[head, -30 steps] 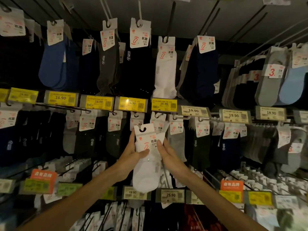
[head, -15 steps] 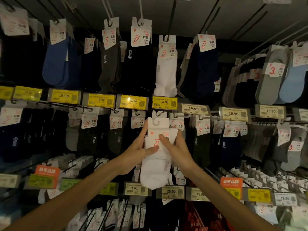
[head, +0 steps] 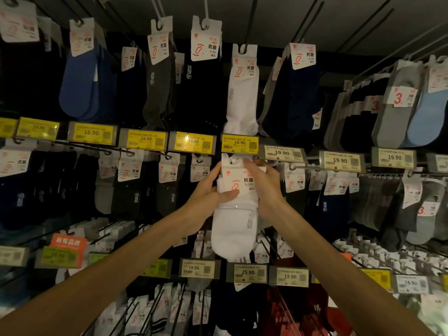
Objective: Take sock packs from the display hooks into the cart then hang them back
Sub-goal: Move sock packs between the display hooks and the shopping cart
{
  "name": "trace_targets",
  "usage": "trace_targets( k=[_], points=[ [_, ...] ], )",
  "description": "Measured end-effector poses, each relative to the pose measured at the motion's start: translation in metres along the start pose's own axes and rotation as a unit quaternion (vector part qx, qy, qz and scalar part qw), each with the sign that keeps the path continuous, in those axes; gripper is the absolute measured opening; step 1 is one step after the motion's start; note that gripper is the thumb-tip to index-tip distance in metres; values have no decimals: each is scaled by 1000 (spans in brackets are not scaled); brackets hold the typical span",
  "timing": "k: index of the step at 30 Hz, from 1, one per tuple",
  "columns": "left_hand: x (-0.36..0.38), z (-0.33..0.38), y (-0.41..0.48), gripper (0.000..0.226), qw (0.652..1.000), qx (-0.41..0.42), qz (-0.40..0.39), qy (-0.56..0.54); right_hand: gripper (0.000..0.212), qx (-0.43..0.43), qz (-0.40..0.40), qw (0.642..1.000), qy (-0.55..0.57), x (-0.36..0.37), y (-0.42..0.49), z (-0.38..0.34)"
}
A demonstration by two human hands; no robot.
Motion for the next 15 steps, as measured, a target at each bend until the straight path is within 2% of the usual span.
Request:
trace_targets(
  k=[5, 15],
  points=[
    [-5, -3, 13, 83, 1000, -5, 17, -10, 14, -32, 3, 999, 9, 9, 5, -13],
    [-3, 7, 22, 81, 1000, -8, -8, 12, 30, 11, 12, 999, 48, 10, 7, -10]
  ],
)
Point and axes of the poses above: each hand's wrist, its own y-axis towards the middle knuckle, its own x-axis out of the palm, z = x × y, the point moved 10 cm from there along y, towards the middle knuckle, and after that the axes turned 12 degrees about x, right-handed, at the moved point
